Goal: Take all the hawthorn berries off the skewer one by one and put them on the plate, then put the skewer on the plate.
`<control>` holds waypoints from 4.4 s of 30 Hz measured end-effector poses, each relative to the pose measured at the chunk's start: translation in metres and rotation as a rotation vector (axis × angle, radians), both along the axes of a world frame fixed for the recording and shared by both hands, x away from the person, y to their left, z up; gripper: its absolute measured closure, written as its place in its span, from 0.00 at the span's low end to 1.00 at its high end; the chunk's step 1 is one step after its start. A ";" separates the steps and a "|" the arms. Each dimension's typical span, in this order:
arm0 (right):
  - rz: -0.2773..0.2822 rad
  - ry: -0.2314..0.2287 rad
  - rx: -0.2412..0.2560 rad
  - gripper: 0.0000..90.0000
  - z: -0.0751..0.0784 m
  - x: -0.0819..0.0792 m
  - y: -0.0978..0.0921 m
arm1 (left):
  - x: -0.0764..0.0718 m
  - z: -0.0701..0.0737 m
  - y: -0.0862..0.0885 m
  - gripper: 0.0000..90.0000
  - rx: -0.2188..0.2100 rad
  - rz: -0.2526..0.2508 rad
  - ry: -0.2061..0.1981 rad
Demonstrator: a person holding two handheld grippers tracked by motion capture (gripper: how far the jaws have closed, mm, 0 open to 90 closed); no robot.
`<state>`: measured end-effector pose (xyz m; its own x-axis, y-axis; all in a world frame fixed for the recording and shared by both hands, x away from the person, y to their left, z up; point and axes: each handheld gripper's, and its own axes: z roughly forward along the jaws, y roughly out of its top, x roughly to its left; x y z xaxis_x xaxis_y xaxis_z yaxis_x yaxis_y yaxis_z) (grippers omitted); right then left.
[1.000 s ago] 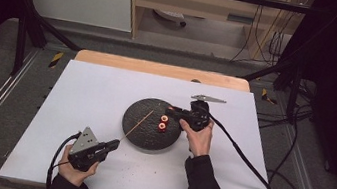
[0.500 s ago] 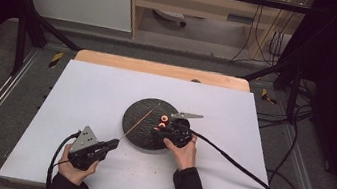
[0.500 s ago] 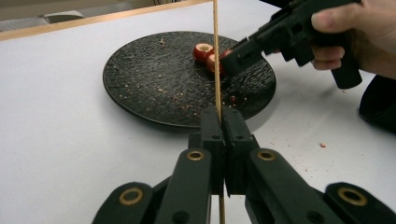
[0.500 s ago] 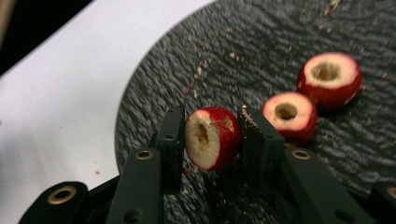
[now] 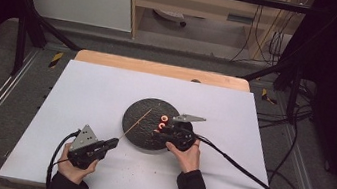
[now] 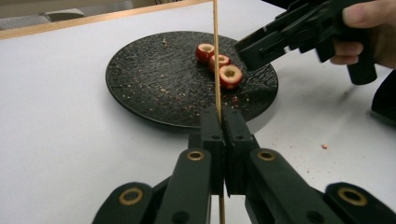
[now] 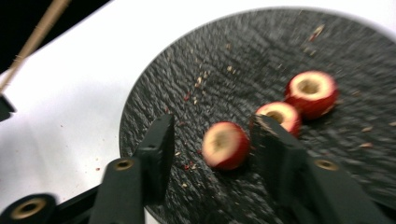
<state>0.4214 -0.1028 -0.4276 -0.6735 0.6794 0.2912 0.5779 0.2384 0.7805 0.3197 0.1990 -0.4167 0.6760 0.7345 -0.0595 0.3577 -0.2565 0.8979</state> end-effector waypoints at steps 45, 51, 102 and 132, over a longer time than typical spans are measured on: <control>-0.080 -0.080 -0.102 0.02 -0.023 -0.051 -0.127 | 0.071 0.032 -0.038 0.98 0.070 0.051 0.131; -0.081 -0.075 -0.099 0.02 -0.023 -0.052 -0.128 | 0.086 0.030 -0.052 0.98 0.095 0.066 0.144; -0.076 -0.069 -0.102 0.02 -0.025 -0.052 -0.127 | 0.106 -0.001 -0.081 0.59 0.230 0.037 0.170; -0.060 -0.064 -0.104 0.01 -0.025 -0.054 -0.126 | 0.033 -0.025 0.047 0.07 0.179 0.035 0.125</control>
<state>0.3678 -0.2290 -0.4525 -0.6459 0.7432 0.1749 0.5436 0.2868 0.7888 0.3530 0.2465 -0.4417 0.6454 0.7638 -0.0081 0.4749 -0.3929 0.7875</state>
